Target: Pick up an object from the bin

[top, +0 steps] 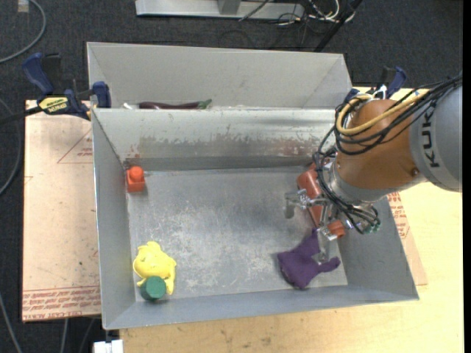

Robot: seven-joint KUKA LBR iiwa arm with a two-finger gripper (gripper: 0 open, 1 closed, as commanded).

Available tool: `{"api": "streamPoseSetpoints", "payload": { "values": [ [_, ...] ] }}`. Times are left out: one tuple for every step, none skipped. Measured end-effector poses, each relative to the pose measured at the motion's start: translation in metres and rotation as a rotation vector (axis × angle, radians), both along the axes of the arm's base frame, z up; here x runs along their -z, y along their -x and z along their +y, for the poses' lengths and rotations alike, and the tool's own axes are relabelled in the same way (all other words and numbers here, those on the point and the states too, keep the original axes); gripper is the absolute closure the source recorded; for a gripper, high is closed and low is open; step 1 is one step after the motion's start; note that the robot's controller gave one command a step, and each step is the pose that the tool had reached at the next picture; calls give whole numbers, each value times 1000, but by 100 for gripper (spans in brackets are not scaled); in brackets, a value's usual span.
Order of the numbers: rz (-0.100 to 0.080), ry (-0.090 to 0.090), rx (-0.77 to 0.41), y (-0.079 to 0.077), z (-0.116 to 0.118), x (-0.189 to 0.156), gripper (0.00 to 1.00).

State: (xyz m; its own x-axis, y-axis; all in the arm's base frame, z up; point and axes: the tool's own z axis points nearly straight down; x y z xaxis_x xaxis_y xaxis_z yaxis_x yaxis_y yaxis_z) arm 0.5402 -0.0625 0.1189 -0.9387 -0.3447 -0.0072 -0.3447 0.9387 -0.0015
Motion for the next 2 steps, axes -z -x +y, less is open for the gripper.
{"api": "streamPoseSetpoints", "payload": {
  "values": [
    [8, -1, -257, 27, 16, 39, 100],
    [8, -1, -257, 27, 16, 39, 100]
  ]
}}
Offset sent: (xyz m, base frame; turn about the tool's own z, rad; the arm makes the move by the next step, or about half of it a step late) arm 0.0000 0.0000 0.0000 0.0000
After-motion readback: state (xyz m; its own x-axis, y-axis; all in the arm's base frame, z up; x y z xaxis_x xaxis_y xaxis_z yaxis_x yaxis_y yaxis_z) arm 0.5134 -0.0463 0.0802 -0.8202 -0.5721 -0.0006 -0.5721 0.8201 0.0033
